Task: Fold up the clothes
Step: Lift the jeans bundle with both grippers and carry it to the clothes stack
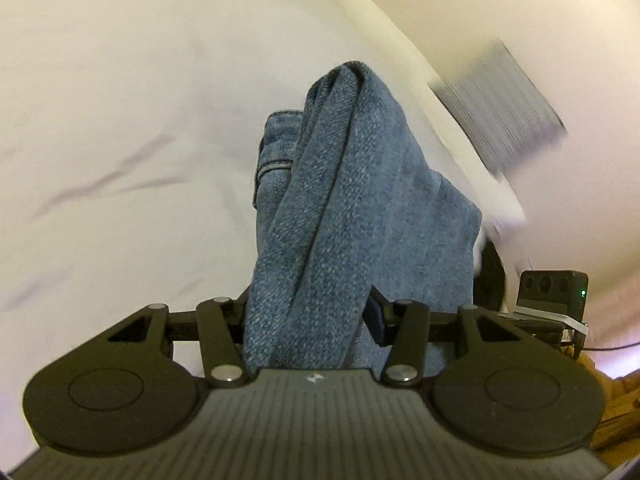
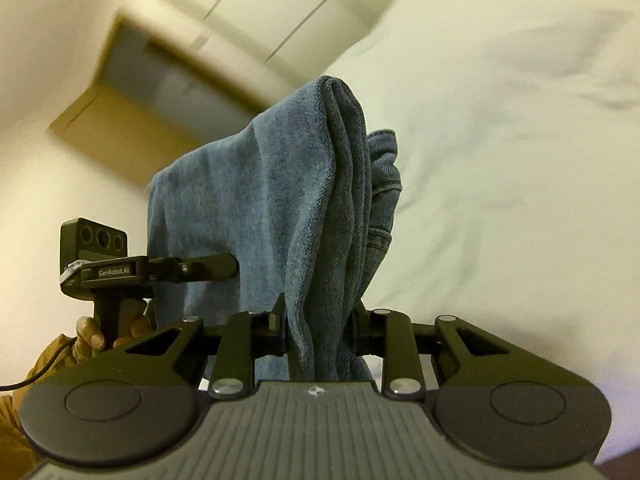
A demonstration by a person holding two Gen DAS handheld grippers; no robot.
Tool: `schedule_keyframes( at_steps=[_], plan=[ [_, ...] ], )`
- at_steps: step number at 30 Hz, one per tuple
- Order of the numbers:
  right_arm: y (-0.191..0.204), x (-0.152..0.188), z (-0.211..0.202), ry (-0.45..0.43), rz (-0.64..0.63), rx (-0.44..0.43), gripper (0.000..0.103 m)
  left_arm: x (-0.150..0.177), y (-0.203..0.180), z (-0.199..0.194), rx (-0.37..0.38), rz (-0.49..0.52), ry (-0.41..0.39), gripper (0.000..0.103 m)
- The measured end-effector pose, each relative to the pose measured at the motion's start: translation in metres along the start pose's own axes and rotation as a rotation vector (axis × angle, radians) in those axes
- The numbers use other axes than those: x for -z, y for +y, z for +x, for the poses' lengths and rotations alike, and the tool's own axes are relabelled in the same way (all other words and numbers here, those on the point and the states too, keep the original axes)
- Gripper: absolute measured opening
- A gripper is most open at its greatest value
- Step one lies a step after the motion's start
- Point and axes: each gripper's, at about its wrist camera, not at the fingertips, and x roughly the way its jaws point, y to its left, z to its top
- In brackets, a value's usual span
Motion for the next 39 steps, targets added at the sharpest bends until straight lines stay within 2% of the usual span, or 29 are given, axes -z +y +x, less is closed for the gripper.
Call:
schedule_keyframes(
  at_steps=[5,9,14,19,26,31,36,39],
  plan=[
    [0.090,-0.011,0.074,0.184,-0.121,-0.156,0.028,0.041,0.052,-0.127,-0.132,-0.149,-0.165,0.046],
    [0.171,0.002,0.154,0.294,-0.207,-0.262,0.028,0.070,0.105,-0.225,-0.228,-0.220,-0.252,0.046],
    [0.275,0.038,0.266,0.364,-0.227,-0.344,0.028,0.081,0.190,-0.338,-0.315,-0.252,-0.279,0.046],
    [0.367,0.069,0.358,0.392,-0.169,-0.396,0.028,0.064,0.264,-0.438,-0.357,-0.295,-0.275,0.046],
    [0.458,0.068,0.443,0.426,-0.148,-0.405,0.028,0.031,0.348,-0.524,-0.381,-0.331,-0.313,0.046],
    [0.515,0.068,0.499,0.424,-0.169,-0.429,0.028,-0.003,0.393,-0.564,-0.400,-0.349,-0.346,0.046],
    [0.564,0.049,0.558,0.416,-0.163,-0.415,0.028,-0.048,0.447,-0.600,-0.400,-0.346,-0.325,0.046],
    [0.583,0.044,0.599,0.391,-0.142,-0.407,0.028,-0.074,0.492,-0.618,-0.378,-0.331,-0.300,0.046]
  ],
)
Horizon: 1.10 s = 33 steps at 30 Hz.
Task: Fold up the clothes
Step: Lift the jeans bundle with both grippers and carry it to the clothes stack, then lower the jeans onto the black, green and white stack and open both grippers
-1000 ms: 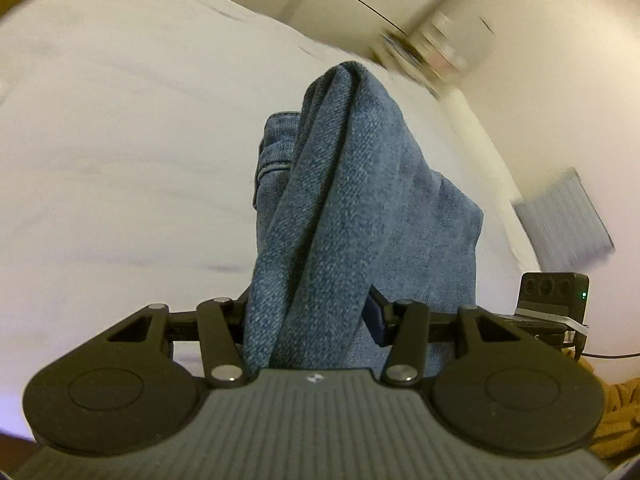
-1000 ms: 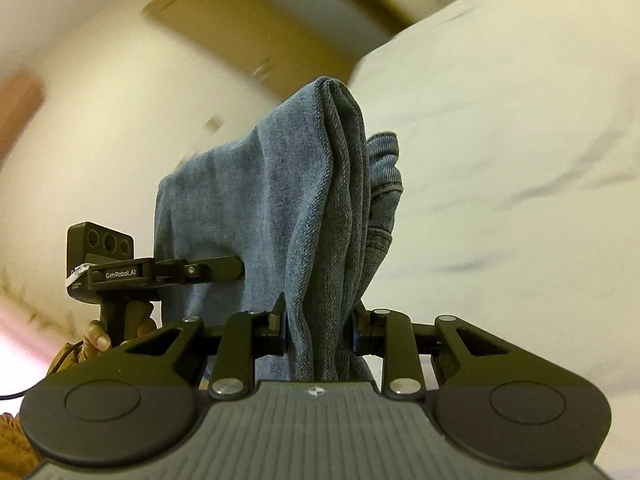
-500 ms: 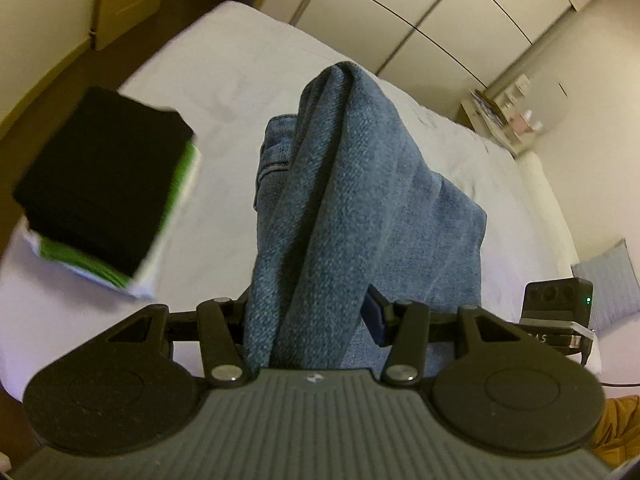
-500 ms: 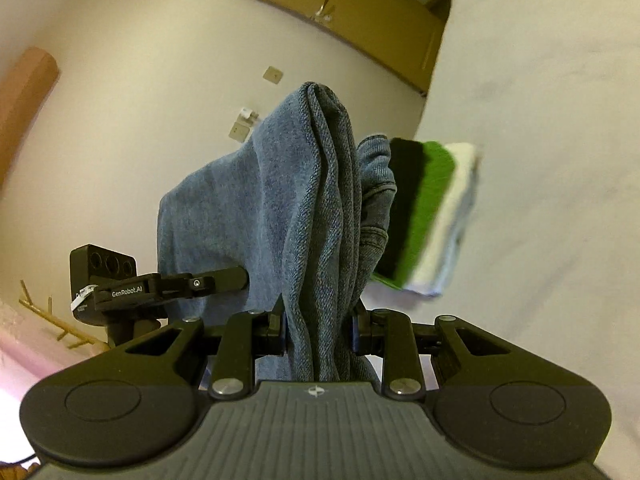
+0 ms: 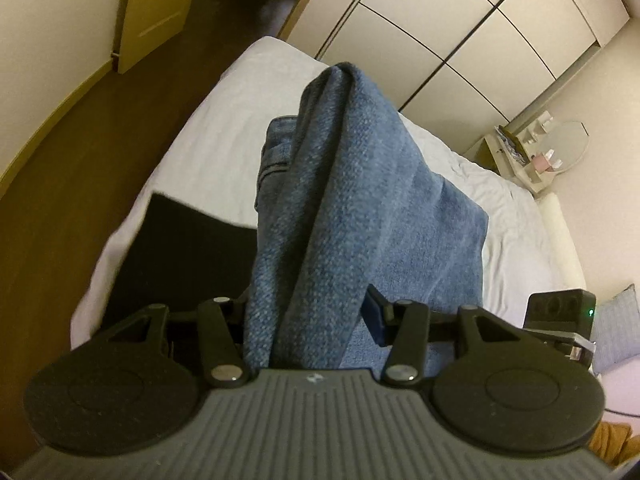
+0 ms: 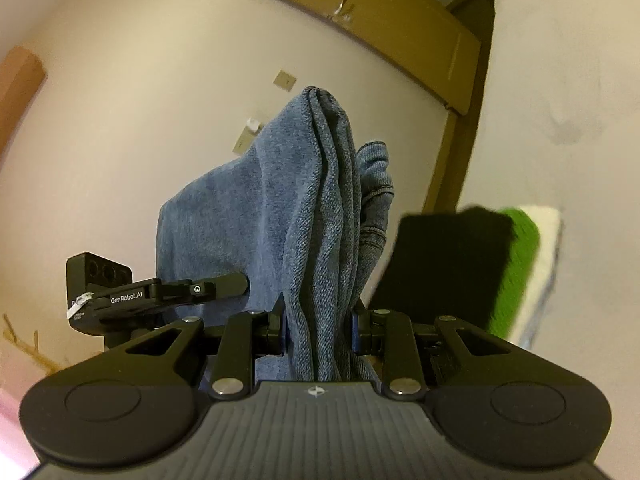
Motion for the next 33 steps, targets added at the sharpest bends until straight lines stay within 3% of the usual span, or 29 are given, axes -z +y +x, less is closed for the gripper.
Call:
schedule_keyframes(
  at_steps=[7,13,20,24,25,26,29,32,33],
  plan=[
    [-0.017,-0.010,0.070,-0.068,0.144,0.108,0.028,-0.059,0.077,0.066,0.059,0.024,0.166,0.046],
    [-0.045,0.005,0.097,-0.076,0.286,0.209,0.028,-0.058,0.118,0.128,0.088,0.005,0.306,0.046],
    [-0.073,0.019,0.109,-0.028,0.367,0.336,0.029,-0.048,0.158,0.187,0.097,-0.065,0.397,0.051],
    [-0.082,0.021,0.117,-0.020,0.371,0.411,0.036,-0.048,0.174,0.200,0.086,-0.053,0.404,0.066],
    [-0.086,0.022,0.121,-0.025,0.366,0.422,0.043,-0.051,0.175,0.198,0.081,-0.049,0.397,0.067],
    [-0.087,0.022,0.122,-0.028,0.361,0.433,0.048,-0.053,0.175,0.194,0.070,-0.042,0.385,0.069],
    [-0.092,0.023,0.126,-0.029,0.327,0.471,0.052,-0.062,0.177,0.174,0.006,-0.010,0.324,0.078],
    [-0.091,0.025,0.125,-0.045,0.269,0.506,0.053,-0.063,0.178,0.140,-0.086,-0.020,0.203,0.075],
    [-0.089,0.024,0.122,-0.056,0.247,0.523,0.053,-0.062,0.174,0.128,-0.123,-0.019,0.160,0.066]
  ],
)
